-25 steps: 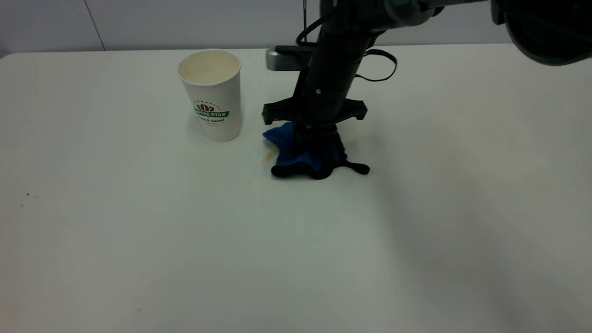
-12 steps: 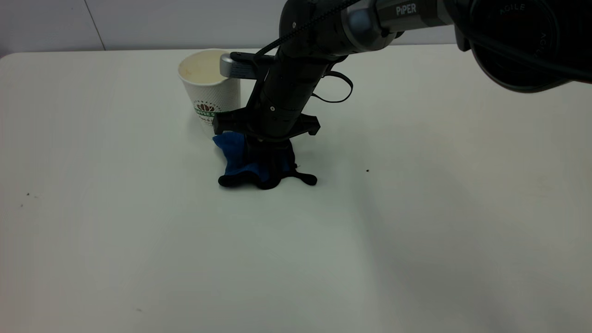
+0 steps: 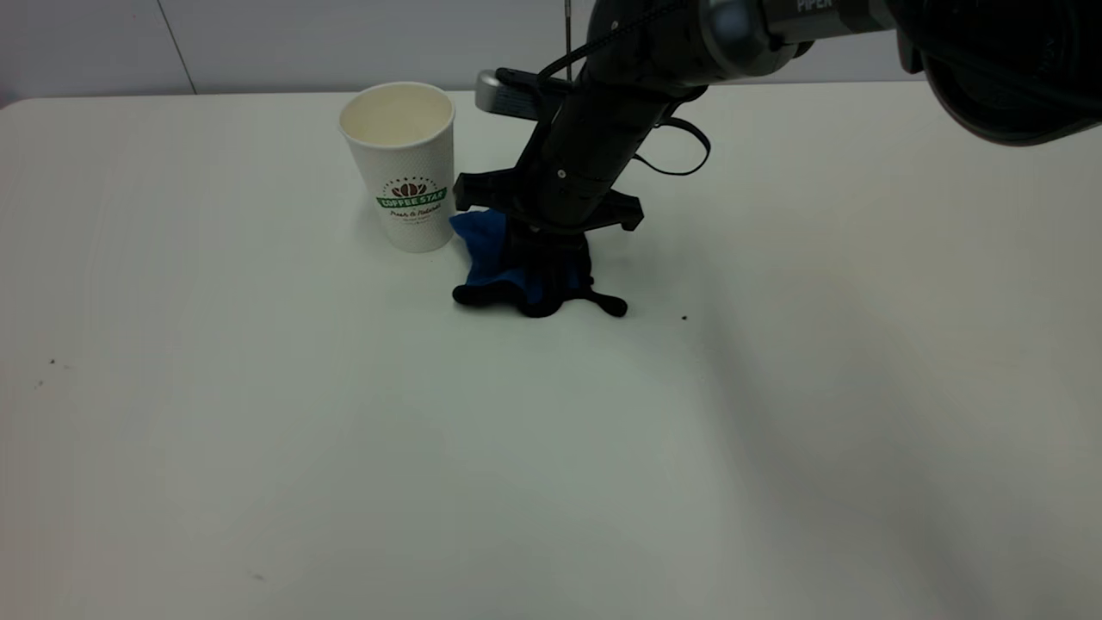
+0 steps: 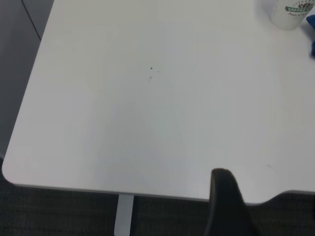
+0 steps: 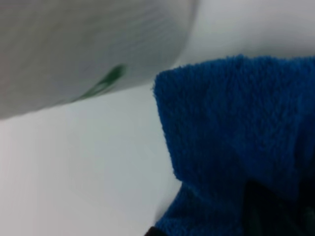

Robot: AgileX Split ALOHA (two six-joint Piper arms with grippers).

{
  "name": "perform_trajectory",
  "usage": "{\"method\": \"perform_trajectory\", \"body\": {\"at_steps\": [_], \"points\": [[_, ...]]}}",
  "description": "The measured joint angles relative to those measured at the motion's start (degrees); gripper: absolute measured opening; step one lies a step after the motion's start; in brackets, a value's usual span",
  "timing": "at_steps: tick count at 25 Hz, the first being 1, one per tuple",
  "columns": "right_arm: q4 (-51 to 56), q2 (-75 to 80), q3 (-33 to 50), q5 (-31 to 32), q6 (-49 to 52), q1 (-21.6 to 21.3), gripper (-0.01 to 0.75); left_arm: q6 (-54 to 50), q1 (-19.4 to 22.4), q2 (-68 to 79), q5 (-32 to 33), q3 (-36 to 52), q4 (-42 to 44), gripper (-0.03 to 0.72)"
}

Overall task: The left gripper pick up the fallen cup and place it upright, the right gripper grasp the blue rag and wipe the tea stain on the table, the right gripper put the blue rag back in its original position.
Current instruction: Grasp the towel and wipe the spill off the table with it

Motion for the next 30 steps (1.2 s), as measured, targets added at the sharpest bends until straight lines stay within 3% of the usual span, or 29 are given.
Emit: {"method": "perform_trajectory", "body": {"at_steps": [7, 18, 23, 25, 27, 30], "points": [[-2.53, -0.05, -0.28, 3.99, 0.00, -5.97, 0.078, 0.00, 0.00, 0.00, 0.00, 0.00, 0.00, 0.452], [-6.95, -0.73, -0.70, 19.73, -1.48, -20.64, 0.095, 0.00, 0.00, 0.00, 0.00, 0.00, 0.00, 0.452], [-8.39, -0.84, -0.70, 22.71, -1.50, -26.18, 0.151, 0.00, 0.00, 0.00, 0.00, 0.00, 0.00, 0.452], [-8.66, -0.89, -0.70, 23.54, -1.64, -27.71, 0.227, 0.00, 0.00, 0.00, 0.00, 0.00, 0.00, 0.452], [-8.79, -1.02, -0.70, 24.94, -2.06, -28.92, 0.349, 0.12, 0.00, 0.00, 0.00, 0.00, 0.00, 0.452], [-10.95, -1.07, -2.06, 28.13, -3.67, -29.62, 0.617, 0.13, 0.00, 0.00, 0.00, 0.00, 0.00, 0.452]]}}
